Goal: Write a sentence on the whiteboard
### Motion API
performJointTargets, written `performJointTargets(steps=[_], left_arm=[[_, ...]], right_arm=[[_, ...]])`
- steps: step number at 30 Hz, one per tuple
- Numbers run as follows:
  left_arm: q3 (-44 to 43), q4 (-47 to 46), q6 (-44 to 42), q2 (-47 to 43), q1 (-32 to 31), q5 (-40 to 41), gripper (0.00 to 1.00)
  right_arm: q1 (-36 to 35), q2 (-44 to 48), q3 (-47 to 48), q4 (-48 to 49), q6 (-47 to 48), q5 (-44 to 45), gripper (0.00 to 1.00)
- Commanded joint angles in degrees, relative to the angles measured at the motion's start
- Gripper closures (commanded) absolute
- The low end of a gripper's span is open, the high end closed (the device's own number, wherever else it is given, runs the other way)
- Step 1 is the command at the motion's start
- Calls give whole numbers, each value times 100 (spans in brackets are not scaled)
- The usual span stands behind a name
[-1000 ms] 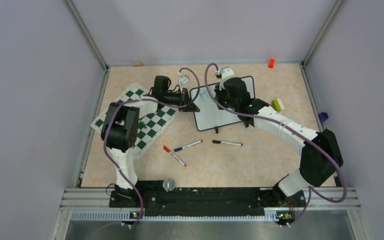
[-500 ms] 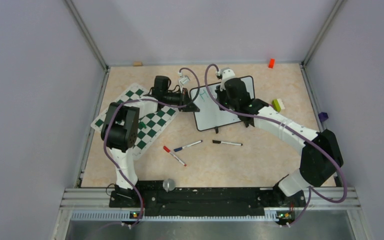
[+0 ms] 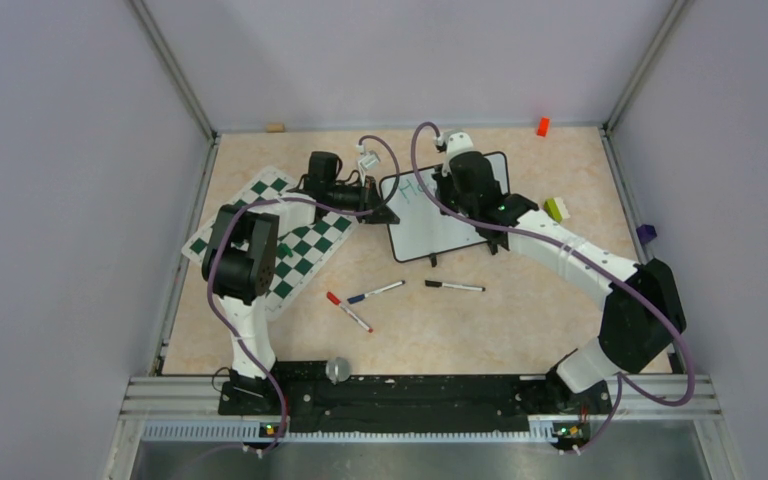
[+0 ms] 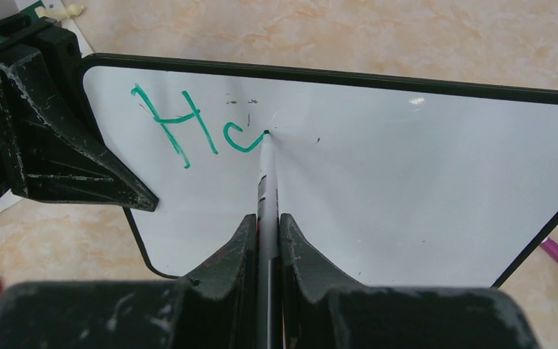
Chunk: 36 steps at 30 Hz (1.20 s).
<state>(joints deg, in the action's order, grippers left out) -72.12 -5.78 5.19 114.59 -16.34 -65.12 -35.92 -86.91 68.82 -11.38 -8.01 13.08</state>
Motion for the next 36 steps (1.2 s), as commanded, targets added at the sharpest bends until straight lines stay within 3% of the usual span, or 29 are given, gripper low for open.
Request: performJointTargets(steps=[1,17,36], left_arm=[[158,552,-475,-4,-262,61,100],[157,552,-475,-6,-271,83,100],[154,552,-599,10,-268,79,100]], right_arm=[[49,-122,336,194,8,-110,100],[41,-165,323,321,18,-664,100],[294,487,-111,383,-70,-356,100]])
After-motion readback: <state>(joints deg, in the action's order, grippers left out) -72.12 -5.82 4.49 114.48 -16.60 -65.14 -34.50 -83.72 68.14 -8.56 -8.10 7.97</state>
